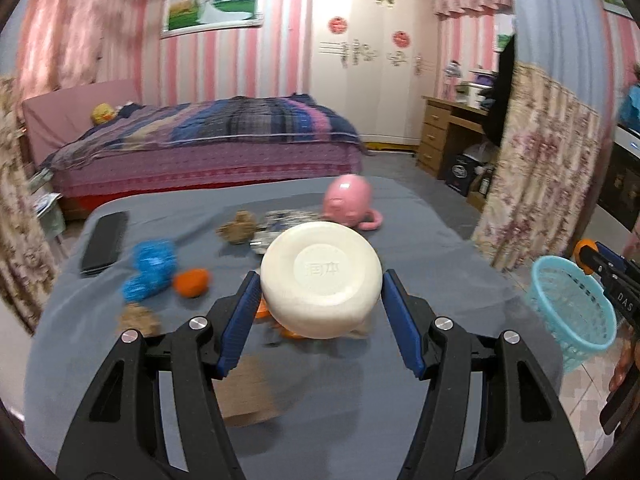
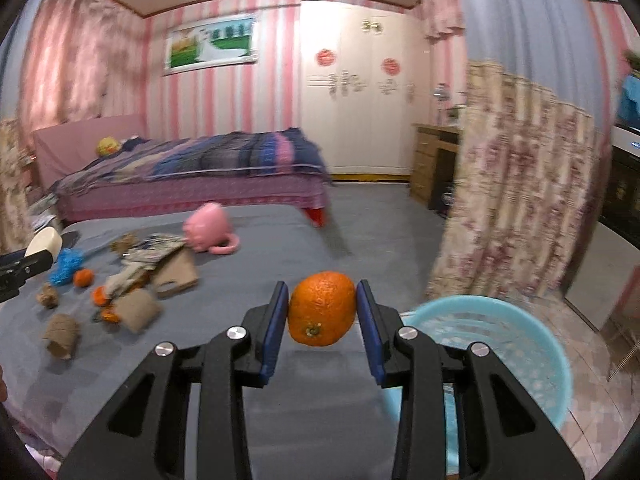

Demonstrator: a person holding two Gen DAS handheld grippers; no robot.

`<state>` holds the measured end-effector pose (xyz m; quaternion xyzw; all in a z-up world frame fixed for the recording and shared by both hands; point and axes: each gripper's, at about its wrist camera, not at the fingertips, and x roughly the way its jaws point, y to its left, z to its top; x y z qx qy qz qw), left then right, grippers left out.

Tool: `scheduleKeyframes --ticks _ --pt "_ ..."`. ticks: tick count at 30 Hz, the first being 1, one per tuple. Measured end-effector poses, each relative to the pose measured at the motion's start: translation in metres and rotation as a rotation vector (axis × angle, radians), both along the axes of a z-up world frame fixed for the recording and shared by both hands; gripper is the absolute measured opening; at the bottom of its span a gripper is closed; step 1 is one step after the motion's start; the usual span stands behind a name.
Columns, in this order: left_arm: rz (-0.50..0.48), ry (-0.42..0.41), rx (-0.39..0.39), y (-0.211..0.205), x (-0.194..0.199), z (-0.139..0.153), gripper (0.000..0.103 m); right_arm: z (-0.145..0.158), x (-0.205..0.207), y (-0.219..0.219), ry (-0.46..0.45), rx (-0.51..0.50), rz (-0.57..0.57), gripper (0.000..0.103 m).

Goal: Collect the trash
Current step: 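Carry the soap bar and tangerine in both tools over the blue basket, then open the left tool over the basket while the right tool releases the tangerine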

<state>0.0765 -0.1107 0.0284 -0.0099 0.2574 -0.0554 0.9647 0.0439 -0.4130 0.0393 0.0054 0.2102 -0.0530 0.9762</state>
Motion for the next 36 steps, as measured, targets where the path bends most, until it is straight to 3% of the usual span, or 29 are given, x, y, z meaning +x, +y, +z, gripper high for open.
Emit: scheduleKeyframes --ticks 7,16,27,36 --pt "-0.139 -0.02 0.046 -0.088 0.009 -0.009 0.061 -0.014 -0.025 -0.073 0.026 -0.021 -0.17 0.035" --pt "-0.366 0.012 0.03 -0.189 0.02 -0.036 0.061 -0.045 -0.043 -0.13 0.069 0.017 -0.301 0.035" --pt "-0.546 0.028 0.086 -0.298 0.033 -0.058 0.061 -0.062 -0.044 -0.165 0.068 0.054 -0.367 0.035" --pt "-0.611 0.029 0.131 -0.351 0.049 -0.069 0.061 -0.068 -0.038 -0.177 0.067 0.067 -0.389 0.035"
